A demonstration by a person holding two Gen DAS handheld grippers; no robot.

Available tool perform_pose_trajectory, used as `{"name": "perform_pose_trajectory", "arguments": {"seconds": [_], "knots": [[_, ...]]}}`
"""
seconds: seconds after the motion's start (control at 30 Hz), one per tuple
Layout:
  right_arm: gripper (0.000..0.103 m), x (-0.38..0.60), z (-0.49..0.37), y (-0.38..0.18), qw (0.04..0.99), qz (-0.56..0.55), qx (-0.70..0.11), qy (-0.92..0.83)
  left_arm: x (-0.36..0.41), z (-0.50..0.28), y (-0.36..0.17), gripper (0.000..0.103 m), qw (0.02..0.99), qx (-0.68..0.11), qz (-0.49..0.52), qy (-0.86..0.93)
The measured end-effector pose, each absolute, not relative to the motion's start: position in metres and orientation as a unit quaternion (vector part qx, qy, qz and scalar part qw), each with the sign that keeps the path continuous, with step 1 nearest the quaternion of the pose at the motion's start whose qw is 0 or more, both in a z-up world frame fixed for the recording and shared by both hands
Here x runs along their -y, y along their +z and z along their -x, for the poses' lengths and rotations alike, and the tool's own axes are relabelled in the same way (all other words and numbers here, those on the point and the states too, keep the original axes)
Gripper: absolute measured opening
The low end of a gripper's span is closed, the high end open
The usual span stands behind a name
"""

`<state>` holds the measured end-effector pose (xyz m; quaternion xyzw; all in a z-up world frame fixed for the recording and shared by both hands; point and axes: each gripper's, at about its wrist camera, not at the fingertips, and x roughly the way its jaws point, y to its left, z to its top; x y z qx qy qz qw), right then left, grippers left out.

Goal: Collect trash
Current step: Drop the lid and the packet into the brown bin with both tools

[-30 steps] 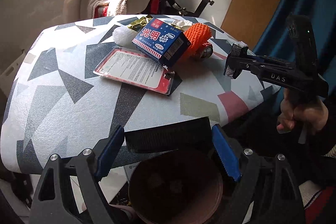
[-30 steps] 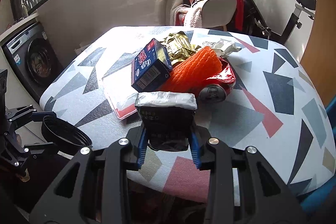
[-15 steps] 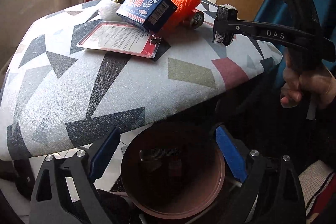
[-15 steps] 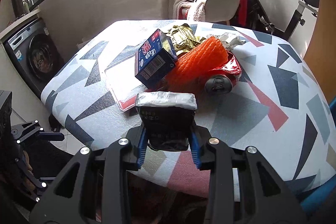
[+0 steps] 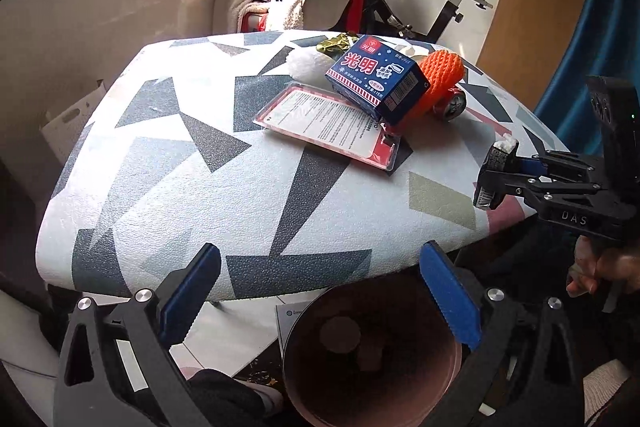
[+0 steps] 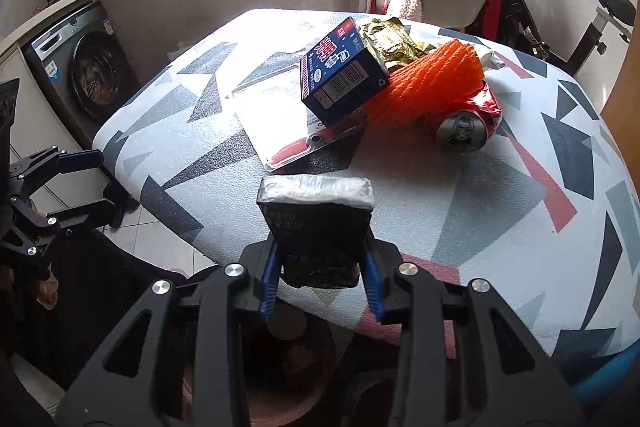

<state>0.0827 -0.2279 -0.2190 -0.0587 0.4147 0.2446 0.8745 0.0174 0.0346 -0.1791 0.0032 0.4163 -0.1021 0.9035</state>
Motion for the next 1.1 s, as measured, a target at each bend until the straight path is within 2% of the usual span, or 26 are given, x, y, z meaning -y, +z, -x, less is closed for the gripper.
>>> {"name": "perform_pose_trajectory", "arguments": {"seconds": [0.63,0.9,1.0,1.1], "knots": [[0.04,0.144,-0.02,-0.32,0.738,0.164,-0.563,0.334,-0.06,-0.018,-0.181,0.097,0.905,-0.422,0.013,-0.055],[0.042,0.136,-0.014,-0.334,0.719,0.18,-0.582,0.334,-0.059,-0.019,-0.184,0.097,0.903,-0.426,0.012,-0.056],[0.046,0.137,-0.018,-0.334,0.72,0.179,-0.586,0.327,-0.059,-0.019,-0.184,0.097,0.903,-0.426,0.013,-0.056],[0.055,0.139,-0.019,-0.334,0.722,0.177,-0.586,0.322,-0.058,-0.019,-0.185,0.097,0.902,-0.427,0.013,-0.056]]}}
